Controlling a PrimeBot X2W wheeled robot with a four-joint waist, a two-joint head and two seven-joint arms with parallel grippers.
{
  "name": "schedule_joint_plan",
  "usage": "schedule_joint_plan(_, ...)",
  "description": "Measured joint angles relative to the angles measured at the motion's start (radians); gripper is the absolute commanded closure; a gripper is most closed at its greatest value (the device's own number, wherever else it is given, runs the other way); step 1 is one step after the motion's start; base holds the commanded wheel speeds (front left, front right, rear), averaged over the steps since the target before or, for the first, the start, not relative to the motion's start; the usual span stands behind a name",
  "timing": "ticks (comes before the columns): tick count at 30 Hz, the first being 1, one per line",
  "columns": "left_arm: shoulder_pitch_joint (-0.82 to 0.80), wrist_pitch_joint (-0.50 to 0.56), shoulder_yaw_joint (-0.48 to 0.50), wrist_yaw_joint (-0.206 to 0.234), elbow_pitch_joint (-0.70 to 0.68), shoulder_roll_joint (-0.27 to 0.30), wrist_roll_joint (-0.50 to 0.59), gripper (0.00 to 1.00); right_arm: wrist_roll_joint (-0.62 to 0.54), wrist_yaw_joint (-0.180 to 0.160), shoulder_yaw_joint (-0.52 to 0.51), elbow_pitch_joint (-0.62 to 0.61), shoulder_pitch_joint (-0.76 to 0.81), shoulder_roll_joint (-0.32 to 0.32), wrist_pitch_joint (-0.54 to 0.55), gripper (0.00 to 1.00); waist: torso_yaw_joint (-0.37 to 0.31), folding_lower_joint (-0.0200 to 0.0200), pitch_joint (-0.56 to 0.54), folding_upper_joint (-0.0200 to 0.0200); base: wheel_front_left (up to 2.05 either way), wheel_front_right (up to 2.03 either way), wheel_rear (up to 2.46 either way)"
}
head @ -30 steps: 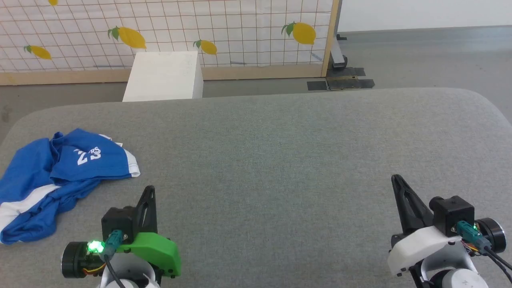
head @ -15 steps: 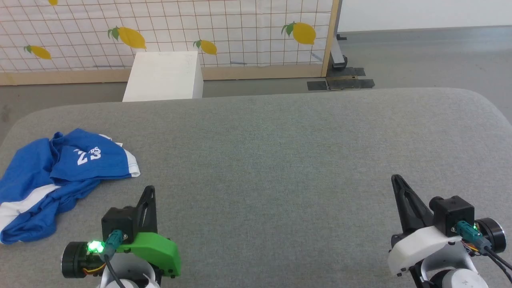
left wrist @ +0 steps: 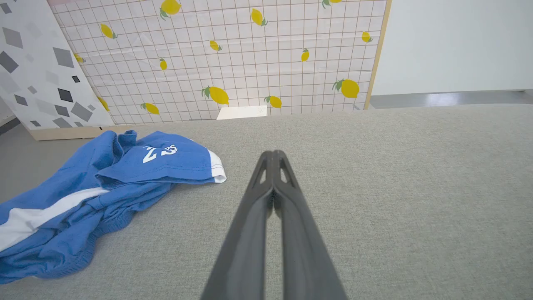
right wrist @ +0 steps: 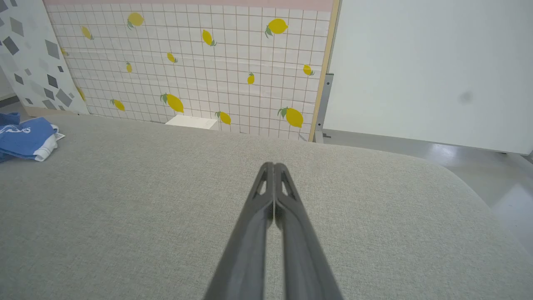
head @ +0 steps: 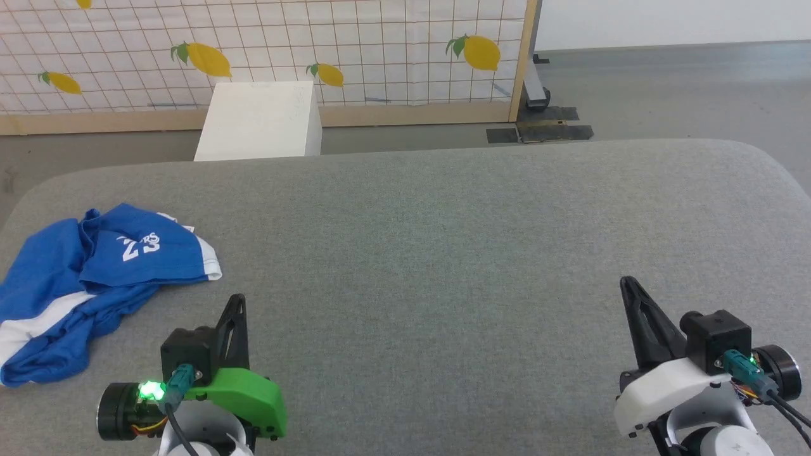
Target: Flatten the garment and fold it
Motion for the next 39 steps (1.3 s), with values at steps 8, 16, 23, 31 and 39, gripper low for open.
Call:
schedule_joint_plan(8,0.001,-0.001,-0.005,-0.001,0.001,0.0,-0.004,0.0,0.004,0.0,0.0,0.001,0.0,0.0,0.0,0.0,0.0,0.0,0.0,0.0,0.0,0.0,0.0)
schedule_joint_plan(16,0.001,-0.016,-0.008,-0.002,0.009,0.0,-0.011,0.0,0.026,0.0,0.0,0.015,0.001,0.0,-0.014,0.0,0.001,0.0,0.0,0.0,0.0,0.0,0.0)
schedule_joint_plan(23,0.001,-0.03,-0.009,-0.003,0.017,0.0,-0.018,0.0,0.049,0.0,0.0,0.026,0.001,0.0,-0.028,0.0,0.01,0.0,0.0,0.0,0.0,0.0,0.0)
schedule_joint_plan(31,0.0,-0.046,-0.008,-0.01,0.023,0.0,-0.028,0.0,0.069,0.0,0.0,0.04,0.003,0.0,-0.046,0.0,0.04,0.0,0.0,0.0,0.0,0.0,0.0)
schedule_joint_plan(39,0.0,-0.063,-0.007,-0.012,0.031,0.0,-0.04,0.0,0.092,0.0,0.002,0.054,0.01,0.0,-0.062,0.0,0.086,-0.0001,0.002,0.0,0.0,0.0,0.0)
